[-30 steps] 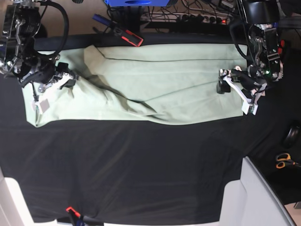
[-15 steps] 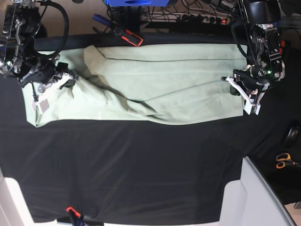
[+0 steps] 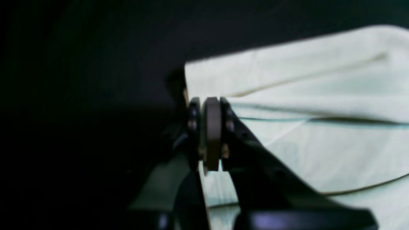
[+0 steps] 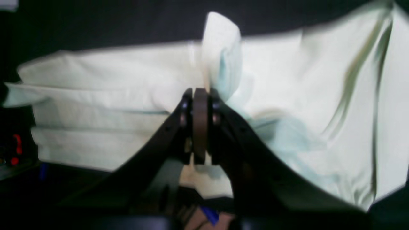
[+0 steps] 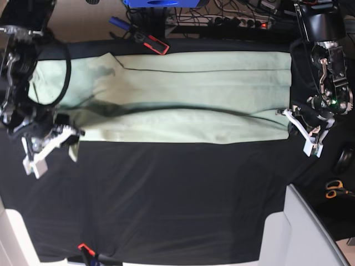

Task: Fold the T-shirt properly
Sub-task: 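Grasp the folded edge with the left gripper and smooth the shirt, then hold both ends and stretch the shirt strip apart with both grippers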

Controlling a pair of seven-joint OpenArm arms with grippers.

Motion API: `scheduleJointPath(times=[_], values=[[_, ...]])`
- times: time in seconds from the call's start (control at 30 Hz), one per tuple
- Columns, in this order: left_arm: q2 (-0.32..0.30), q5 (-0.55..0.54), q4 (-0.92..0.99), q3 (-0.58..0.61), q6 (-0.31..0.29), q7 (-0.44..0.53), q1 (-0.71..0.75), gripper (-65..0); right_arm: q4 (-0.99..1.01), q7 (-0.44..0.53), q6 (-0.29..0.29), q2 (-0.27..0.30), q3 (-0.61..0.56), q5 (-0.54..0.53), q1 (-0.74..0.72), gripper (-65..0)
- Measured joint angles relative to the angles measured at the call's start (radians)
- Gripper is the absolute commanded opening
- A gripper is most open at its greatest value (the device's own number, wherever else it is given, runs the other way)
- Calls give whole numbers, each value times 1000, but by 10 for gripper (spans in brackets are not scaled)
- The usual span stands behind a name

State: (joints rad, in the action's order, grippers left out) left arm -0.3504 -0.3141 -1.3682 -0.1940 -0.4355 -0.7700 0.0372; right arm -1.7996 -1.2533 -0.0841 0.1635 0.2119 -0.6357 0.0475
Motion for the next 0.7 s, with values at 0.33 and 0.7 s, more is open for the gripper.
scheduleJointPath(times=[0.33, 0.7], values=[[-8, 0, 0, 3, -2, -1, 2, -625, 111, -6, 0, 45, 0, -4, -86, -650], [-42, -3, 0, 5, -6, -1, -26, -625, 183, -11, 0, 86, 0, -10, -159, -650]])
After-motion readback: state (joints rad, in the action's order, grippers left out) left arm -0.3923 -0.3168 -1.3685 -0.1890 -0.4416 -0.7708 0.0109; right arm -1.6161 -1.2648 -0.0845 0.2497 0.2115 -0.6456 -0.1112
